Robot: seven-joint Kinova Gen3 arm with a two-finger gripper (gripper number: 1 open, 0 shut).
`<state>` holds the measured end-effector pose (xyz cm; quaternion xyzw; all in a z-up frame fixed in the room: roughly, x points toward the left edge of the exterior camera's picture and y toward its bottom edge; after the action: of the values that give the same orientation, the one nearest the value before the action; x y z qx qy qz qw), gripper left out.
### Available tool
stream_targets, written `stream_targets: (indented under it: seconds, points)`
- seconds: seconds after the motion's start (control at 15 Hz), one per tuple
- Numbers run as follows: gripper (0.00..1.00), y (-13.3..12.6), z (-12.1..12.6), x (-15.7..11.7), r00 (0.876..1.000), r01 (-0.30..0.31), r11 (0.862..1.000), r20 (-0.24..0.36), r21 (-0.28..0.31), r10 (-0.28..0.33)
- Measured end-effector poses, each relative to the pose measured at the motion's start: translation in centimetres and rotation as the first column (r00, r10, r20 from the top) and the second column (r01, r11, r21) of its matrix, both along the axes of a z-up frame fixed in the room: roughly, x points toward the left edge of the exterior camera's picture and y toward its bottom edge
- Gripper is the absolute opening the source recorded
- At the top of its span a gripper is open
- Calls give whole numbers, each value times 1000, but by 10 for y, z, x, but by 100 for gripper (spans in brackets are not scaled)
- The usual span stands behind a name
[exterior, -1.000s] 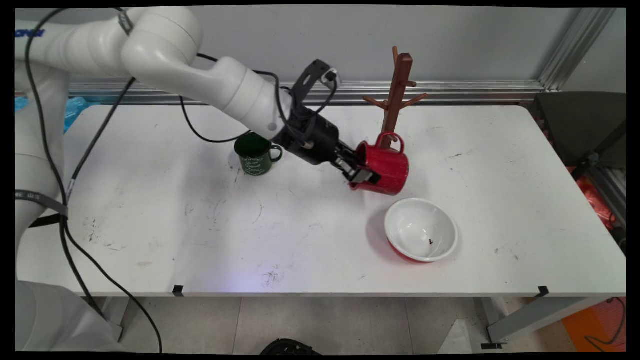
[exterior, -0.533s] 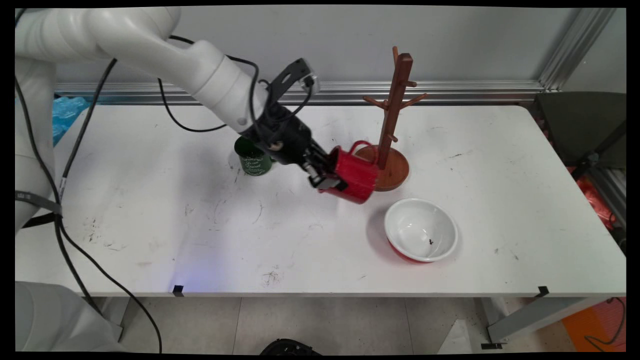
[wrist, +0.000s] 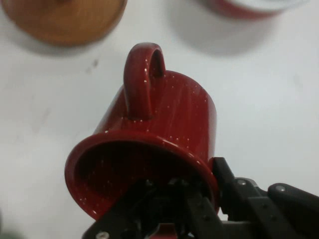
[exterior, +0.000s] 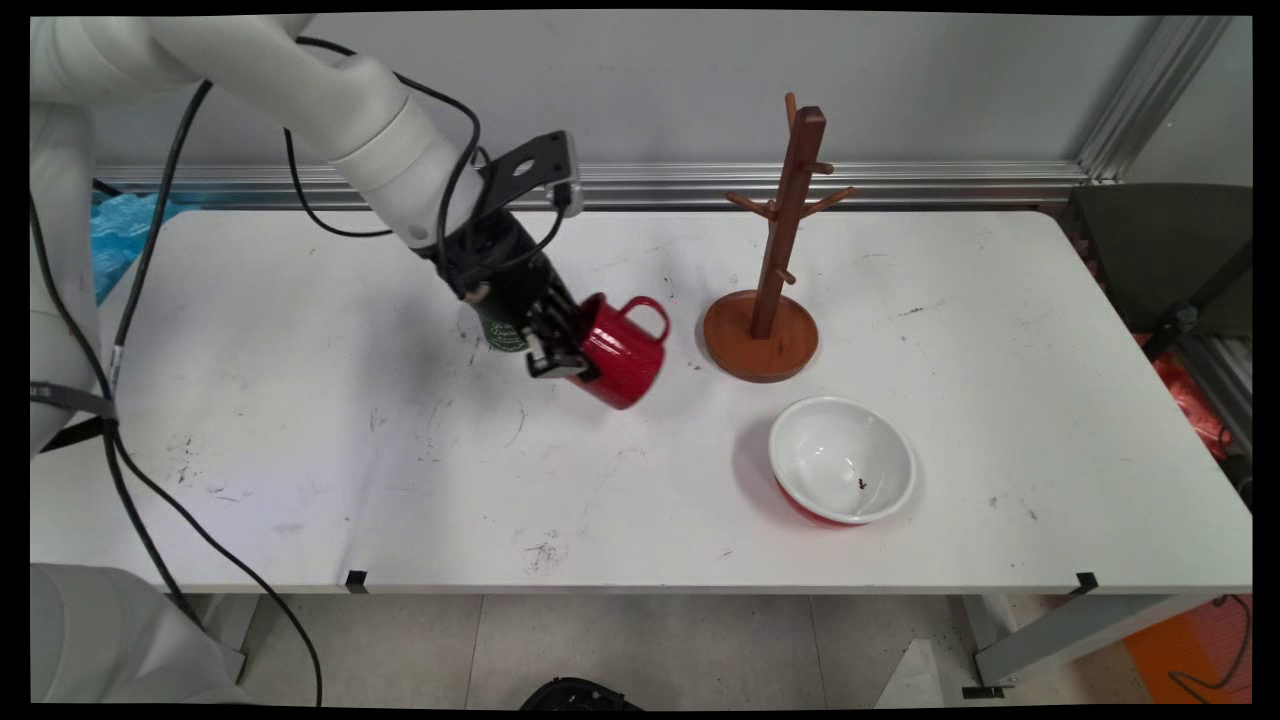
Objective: Place the picked object on the table
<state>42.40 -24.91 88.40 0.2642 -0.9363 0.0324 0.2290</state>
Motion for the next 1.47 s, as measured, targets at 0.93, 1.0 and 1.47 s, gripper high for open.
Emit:
stream_targets:
  seconds: [0.93,1.0,1.47]
  points:
    - [0,7,-5,13,946,93,995,315,-23,-81]
    - [0,8,-7,13,941,92,995,330,-25,-79]
    - [0,13,-20,12,919,75,997,390,-21,-61]
